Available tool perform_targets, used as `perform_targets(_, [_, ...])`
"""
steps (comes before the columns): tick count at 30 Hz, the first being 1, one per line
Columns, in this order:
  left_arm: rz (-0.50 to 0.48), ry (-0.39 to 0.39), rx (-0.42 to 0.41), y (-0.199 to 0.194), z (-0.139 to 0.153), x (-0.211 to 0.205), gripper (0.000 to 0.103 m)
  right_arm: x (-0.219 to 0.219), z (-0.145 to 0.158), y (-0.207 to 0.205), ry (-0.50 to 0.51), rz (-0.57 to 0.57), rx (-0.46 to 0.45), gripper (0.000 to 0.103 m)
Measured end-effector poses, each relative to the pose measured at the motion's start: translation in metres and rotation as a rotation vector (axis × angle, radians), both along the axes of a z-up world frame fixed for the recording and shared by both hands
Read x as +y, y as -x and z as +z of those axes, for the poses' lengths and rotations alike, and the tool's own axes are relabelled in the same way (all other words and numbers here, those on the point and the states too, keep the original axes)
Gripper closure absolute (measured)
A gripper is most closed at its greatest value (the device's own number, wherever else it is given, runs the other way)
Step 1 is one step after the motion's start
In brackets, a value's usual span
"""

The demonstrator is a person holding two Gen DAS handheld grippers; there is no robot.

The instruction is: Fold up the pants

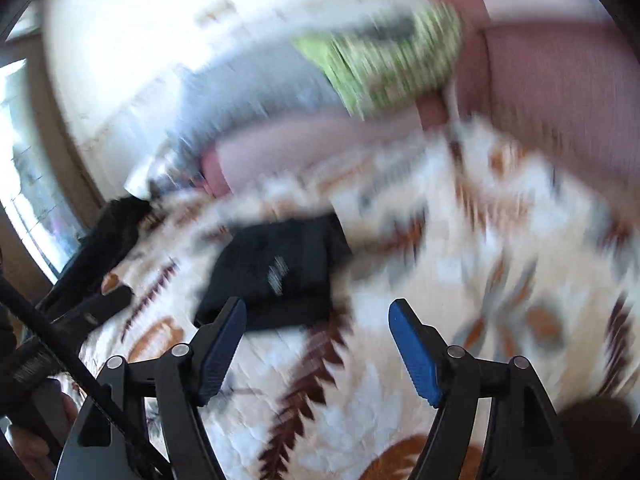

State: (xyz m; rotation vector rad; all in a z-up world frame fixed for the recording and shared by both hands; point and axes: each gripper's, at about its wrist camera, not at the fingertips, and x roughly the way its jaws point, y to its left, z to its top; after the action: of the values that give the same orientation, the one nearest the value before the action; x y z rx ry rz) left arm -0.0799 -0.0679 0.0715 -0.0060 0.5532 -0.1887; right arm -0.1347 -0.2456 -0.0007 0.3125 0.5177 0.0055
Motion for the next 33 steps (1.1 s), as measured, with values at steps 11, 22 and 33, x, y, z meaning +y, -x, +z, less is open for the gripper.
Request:
perform_targets(11, [0.023,0.066,-0.038,0.007,0.037,0.002,0.009,0.028,0.099,0.038,0.188,0.108,-0.206,0.009])
perform_targets(22, [0.163,0.039,-0.288,0.027,0.031,0.007,0.000,0.040,-0.002,0.025,0.201,0.027,0.046,0.009])
perform_targets(33, [0.067,0.065,-0.207,0.006,0.017,0.010,0.000,0.047,-0.026,0.002,0.240,-0.001,0.174,0.009])
